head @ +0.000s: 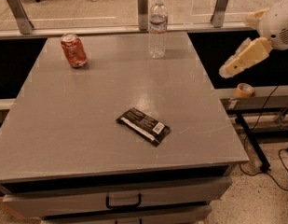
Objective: Move water bottle near coke can
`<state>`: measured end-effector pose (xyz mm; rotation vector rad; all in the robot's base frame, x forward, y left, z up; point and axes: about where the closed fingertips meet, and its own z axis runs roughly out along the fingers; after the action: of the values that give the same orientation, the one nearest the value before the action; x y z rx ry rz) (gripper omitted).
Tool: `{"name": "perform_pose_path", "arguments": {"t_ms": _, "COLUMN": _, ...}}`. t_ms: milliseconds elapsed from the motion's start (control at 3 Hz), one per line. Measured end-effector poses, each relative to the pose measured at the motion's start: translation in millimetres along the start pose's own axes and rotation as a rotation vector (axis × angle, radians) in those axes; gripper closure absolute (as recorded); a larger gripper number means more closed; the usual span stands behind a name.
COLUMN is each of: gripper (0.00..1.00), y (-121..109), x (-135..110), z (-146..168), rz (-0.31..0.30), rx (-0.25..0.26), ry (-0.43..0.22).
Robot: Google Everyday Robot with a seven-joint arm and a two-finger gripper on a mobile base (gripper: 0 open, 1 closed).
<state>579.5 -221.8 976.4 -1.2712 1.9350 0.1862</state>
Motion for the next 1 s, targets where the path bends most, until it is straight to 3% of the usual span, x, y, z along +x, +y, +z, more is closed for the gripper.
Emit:
{"name": "perform_pose_path", "arguments": {"t_ms": 333, "gripper": 0.0, "y": -36.8, "x": -14.2, "z": 42.2, "rz": 0.093, "rx": 0.057, "ry": -0.16}}
{"name": "perform_pose_path", "arguments": {"t_ms": 667, "gripper": 0.0, "y": -51.2, "x": -17.5, "z": 44.9, "rz": 0.102, "rx": 0.107, "ry": -0.184}}
{"name": "perform_pose_path", "arguments": {"t_ms": 1000, "gripper": 0.0, "y": -51.1, "x": -17.6, "z": 45.0, "rz": 0.102, "rx": 0.107, "ry": -0.184}}
